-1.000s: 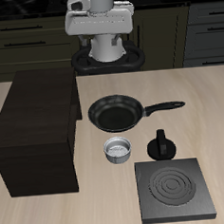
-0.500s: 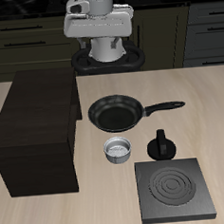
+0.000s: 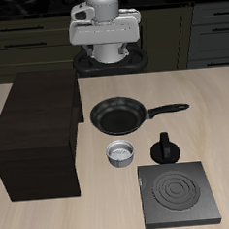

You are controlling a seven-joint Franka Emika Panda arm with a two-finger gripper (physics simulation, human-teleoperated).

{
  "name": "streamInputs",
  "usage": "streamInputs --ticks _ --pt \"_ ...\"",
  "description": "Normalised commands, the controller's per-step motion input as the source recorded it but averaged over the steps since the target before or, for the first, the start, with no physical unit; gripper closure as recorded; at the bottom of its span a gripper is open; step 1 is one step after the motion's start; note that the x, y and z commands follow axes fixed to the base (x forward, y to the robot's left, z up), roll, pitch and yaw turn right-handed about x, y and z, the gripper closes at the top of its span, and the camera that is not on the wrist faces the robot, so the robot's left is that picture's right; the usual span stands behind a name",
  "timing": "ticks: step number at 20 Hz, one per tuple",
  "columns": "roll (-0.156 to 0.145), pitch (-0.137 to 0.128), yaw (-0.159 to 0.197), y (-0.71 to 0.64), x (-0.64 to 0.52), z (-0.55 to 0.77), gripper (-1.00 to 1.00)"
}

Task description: Place the ramekin on the stove

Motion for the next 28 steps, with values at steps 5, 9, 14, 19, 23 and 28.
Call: streamInputs --ticks 5,9,14,19,23,28 --pt "-0.014 0.008 -0.028 -0.01 0.34 0.04 -1.0" --pt "0.026 0.022 -0.023 0.04 0.43 0.01 -1.0" --pt "0.001 0.023 -0.013 0.03 0.31 -0.03 -1.0" --pt "0.019 0.023 -0.015 0.03 0.35 -0.01 -1.0" --pt "-0.001 -0.027 0.011 0.1 0.35 0.03 -1.0" --pt "0.006 0.007 -0.007 0.1 0.23 -0.05 -1.0"
